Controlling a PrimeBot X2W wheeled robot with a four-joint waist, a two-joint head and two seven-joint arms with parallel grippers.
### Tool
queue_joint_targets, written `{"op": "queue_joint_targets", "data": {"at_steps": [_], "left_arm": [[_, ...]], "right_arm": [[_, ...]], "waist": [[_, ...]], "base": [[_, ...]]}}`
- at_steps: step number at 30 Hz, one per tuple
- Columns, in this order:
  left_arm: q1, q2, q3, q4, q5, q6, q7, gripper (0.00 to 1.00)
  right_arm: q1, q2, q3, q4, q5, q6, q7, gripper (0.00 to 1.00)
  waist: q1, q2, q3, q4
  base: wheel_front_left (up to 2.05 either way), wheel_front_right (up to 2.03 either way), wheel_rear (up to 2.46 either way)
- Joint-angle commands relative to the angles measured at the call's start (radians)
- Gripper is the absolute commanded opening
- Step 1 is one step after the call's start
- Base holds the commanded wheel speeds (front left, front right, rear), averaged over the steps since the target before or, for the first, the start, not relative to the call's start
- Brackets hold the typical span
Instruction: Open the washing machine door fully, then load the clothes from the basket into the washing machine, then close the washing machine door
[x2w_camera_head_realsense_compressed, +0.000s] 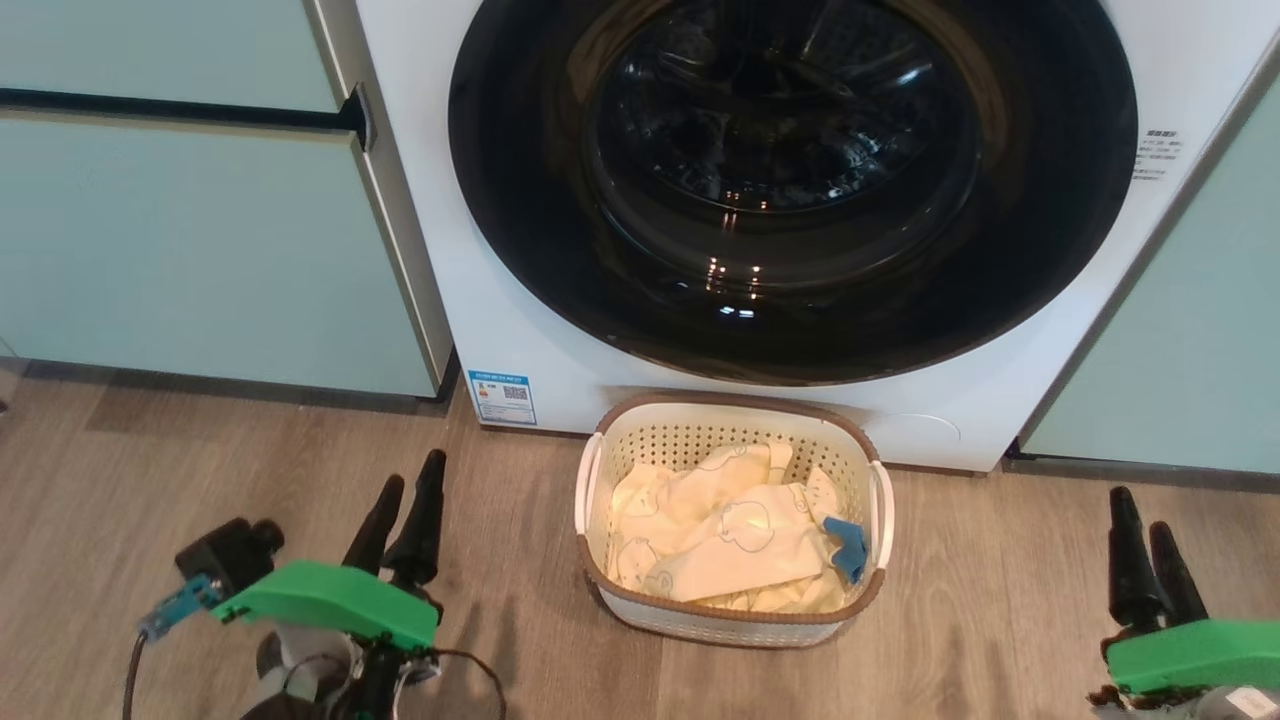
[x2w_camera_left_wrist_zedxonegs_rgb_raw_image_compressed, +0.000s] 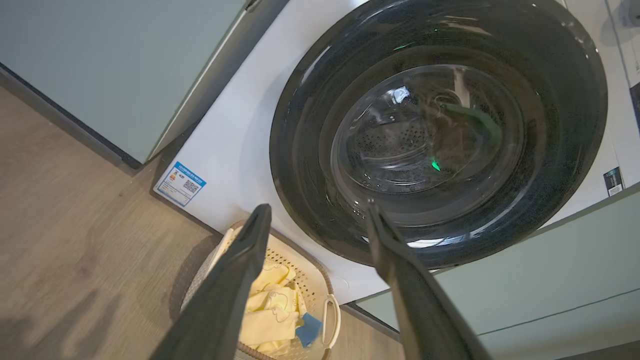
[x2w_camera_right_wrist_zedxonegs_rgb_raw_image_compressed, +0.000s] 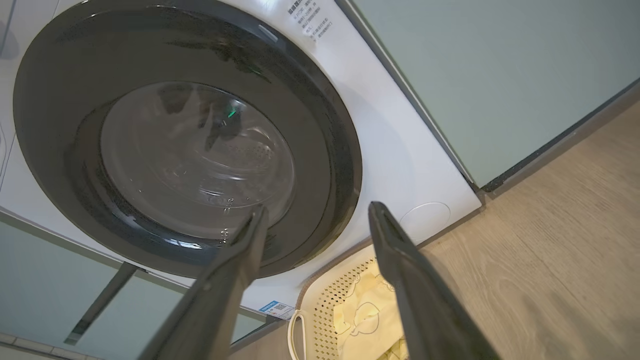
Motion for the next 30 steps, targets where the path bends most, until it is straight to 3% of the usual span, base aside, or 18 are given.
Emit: {"op": "queue_joint_targets", "data": {"at_steps": [1,30], "left_arm": [[-0.066,0.017,0.017,-0.040,0.037,-0.002,-0.013,1.00],[-0.127,0.022,0.001,-0.058,0.439,0.007,-0.095,1.00]], "right_arm": [[-0.062,-0.020,0.017,-0.045,-0.038,0.002,-0.017,1.00],[-0.091,-0.028,0.038,-0.065,-0.471,0.003,-0.099,1.00]], "waist": [[0.0000,0.0000,0.000,0.001],[0.0000,0.0000,-0.001,0.003]], "base": [[0.00,0.00,0.00],[0.00,0.00,0.00]]}}
